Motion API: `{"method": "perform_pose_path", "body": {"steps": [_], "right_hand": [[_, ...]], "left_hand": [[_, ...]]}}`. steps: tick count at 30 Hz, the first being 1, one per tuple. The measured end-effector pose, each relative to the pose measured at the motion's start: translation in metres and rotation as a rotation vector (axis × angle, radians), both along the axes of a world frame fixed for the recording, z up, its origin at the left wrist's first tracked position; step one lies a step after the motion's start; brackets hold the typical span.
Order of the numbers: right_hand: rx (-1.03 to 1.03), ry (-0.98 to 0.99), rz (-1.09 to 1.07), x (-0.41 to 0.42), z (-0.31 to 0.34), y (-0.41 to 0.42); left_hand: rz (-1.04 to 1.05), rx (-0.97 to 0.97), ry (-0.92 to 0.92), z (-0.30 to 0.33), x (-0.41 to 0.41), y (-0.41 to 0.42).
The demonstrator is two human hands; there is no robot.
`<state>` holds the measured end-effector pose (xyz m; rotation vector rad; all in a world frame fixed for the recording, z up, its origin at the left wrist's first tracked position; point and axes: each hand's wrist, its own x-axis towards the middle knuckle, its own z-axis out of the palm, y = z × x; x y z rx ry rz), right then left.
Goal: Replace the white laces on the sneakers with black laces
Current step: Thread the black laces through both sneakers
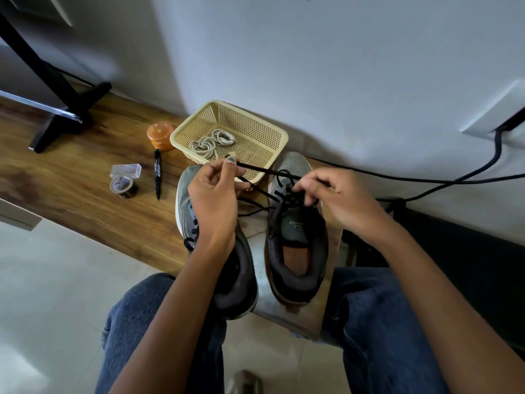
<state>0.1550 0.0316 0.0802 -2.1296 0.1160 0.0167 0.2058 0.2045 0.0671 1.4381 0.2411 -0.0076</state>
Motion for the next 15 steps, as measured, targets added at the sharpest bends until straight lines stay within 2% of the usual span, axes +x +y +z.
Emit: {"method": "perform_pose_path", "body": {"steps": [5,8,10,12,15], "right_hand": [[0.072,-0.042,-0.213,-0.003,-0.002,-0.019],[0.099,-0.004,-0.197,-0.004,-0.002,-0.017],[0.127,0.032,-0.099,-0.004,-0.002,-0.011],[0.171,0.017,-0.07,-0.004,-0.002,-0.006],[0.272,-0.017,-0.177,-0.005,0.003,-0.005]], "left_hand": [[0.038,0.315,-0.046,-0.007,-0.003,-0.01],[-0.036,0.703,-0.343,-0.008,-0.009,-0.018],[-0.256,0.851,-0.603,-0.01,-0.014,-0.025],[-0.446,0.867,-0.692,-0.016,-0.018,-0.03],[-0.483,0.737,-0.65,-0.02,-0.015,-0.029]]}}
